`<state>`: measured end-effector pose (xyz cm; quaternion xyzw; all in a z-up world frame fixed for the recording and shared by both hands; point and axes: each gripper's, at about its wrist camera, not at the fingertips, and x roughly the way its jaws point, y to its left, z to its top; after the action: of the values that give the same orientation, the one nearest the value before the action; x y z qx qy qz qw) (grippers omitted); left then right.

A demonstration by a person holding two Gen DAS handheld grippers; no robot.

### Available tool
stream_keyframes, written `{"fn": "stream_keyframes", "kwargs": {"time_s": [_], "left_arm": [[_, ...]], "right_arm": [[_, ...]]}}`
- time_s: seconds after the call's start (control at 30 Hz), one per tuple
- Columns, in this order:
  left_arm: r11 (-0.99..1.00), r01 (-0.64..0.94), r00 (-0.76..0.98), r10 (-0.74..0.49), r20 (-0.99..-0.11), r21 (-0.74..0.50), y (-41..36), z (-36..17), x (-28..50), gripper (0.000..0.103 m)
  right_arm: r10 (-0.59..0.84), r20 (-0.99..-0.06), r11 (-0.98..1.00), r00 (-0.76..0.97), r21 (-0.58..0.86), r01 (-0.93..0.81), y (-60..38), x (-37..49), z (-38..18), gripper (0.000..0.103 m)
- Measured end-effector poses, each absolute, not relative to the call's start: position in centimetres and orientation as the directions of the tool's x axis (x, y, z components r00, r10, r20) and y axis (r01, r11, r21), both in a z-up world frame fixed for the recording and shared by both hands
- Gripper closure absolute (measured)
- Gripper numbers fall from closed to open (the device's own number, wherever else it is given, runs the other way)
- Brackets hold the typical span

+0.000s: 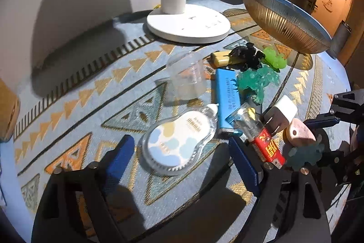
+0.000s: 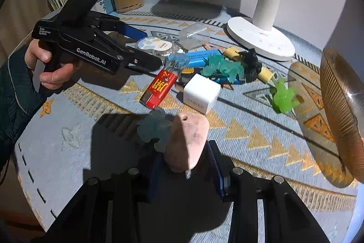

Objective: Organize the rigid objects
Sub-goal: 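Grasp the white oval container with the left tool while the right tool grasps the pink block, then lift the white container with the left tool while the right tool holds the pink block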

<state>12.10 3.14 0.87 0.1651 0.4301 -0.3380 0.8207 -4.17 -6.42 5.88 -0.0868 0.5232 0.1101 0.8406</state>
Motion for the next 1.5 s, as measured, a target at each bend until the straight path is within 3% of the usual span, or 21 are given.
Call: {"fn": "stream_keyframes", "kwargs": {"time_s": [0.03,0.1,0.33,0.47,0.63,0.87,0.93,0.97,1.0,1.2,1.5], "left_arm": [[0.715,0.699,0.417,-0.403,-0.814,0.004,2.8,0.9,12.0,0.038],[0.710,0.704,0.416,-0.414,-0.810,-0.002,2.7,1.1,11.6,0.057],[0.852,0.523,0.479,-0.330,-0.814,-0.037,3.9,1.3,9.3,0.057],[0.893,0.432,0.485,-0.347,-0.802,-0.126,4.7,1.8,5.9,0.057],[0.914,0.379,0.509,-0.335,-0.793,-0.143,4.3,2.0,1.8,0.057],[0.920,0.373,0.506,-0.313,-0.804,-0.123,2.6,0.9,-1.7,0.057],[0.915,0.391,0.498,-0.301,-0.813,-0.100,1.9,0.8,-2.3,0.057],[0.913,0.396,0.497,-0.300,-0.814,-0.095,1.7,0.8,-2.5,0.057],[0.906,0.413,0.486,-0.302,-0.820,-0.089,1.4,0.8,-2.8,0.056],[0.862,0.500,0.441,-0.340,-0.831,-0.088,0.3,0.6,-4.4,0.039],[0.887,0.456,0.477,-0.312,-0.822,-0.072,1.3,0.5,-3.4,0.039]], "right_arm": [[0.096,-0.896,0.961,0.434,-0.029,-0.273,-6.5,-4.1,5.9,0.065],[0.095,-0.891,0.962,0.443,-0.032,-0.270,-6.5,-4.2,5.9,0.066],[0.086,-0.882,0.977,0.463,-0.015,-0.211,-8.5,-5.6,6.7,0.066],[0.085,-0.883,0.985,0.462,0.005,-0.173,-10.5,-7.3,7.2,0.066],[0.062,-0.886,0.990,0.459,-0.004,-0.140,-12.6,-9.7,7.4,0.066],[0.012,-0.890,0.997,0.455,-0.021,-0.068,-15.4,-11.6,7.4,0.066],[0.005,-0.895,0.997,0.447,-0.029,-0.068,-15.6,-12.0,7.4,0.058],[-0.009,-0.894,0.997,0.447,-0.041,-0.063,-15.7,-12.2,7.4,0.043],[-0.044,-0.890,0.996,0.453,-0.074,-0.050,-15.9,-12.7,7.4,0.039],[-0.030,-0.891,0.999,0.454,-0.042,-0.015,-17.4,-13.2,7.4,0.039],[-0.073,-0.879,0.997,0.471,-0.073,0.019,-15.2,-9.0,6.8,0.039]]}}
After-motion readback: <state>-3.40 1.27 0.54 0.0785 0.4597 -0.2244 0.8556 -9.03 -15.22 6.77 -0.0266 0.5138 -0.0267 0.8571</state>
